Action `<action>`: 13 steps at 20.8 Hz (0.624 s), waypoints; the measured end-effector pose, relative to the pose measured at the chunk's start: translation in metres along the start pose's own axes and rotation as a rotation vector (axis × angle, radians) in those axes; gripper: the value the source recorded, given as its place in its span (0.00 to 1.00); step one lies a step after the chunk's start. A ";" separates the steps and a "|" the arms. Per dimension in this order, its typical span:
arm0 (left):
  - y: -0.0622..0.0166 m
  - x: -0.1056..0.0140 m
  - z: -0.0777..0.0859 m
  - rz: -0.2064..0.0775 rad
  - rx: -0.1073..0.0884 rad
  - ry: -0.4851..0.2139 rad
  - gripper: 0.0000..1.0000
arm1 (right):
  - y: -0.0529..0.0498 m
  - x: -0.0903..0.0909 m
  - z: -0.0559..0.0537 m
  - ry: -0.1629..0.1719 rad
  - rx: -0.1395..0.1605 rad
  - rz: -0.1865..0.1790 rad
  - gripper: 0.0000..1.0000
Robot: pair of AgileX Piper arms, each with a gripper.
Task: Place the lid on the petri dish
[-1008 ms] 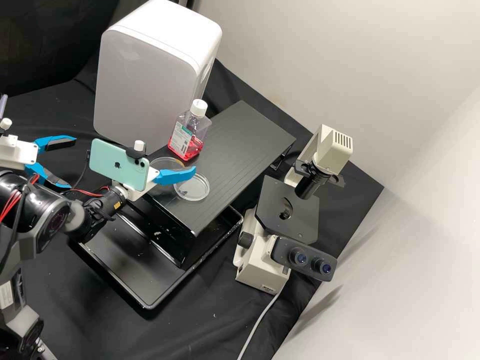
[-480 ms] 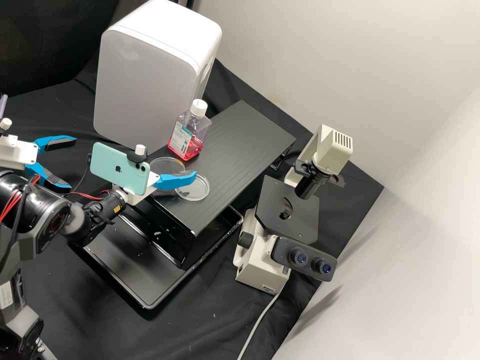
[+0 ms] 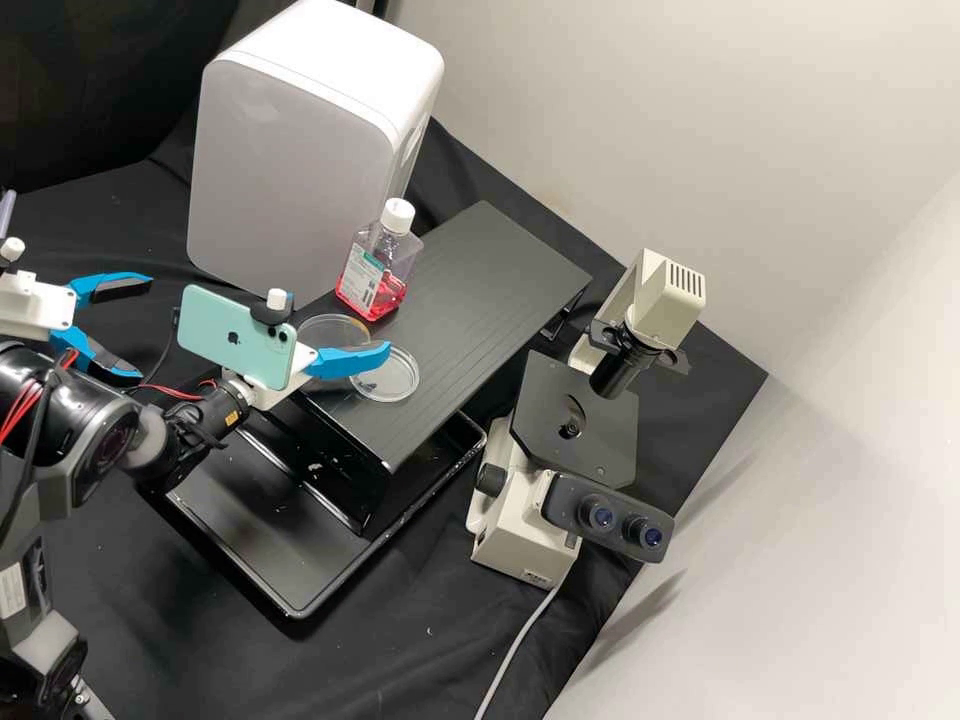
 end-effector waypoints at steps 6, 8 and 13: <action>0.0001 0.000 0.000 0.001 -0.002 0.004 1.00 | 0.001 -0.011 -0.001 0.006 0.000 -0.007 1.00; 0.0001 0.000 0.000 0.001 -0.002 0.004 1.00 | 0.001 -0.013 -0.001 0.003 0.002 -0.006 1.00; 0.0001 0.000 0.000 0.001 -0.002 0.004 1.00 | 0.002 -0.015 0.000 -0.009 0.011 0.010 1.00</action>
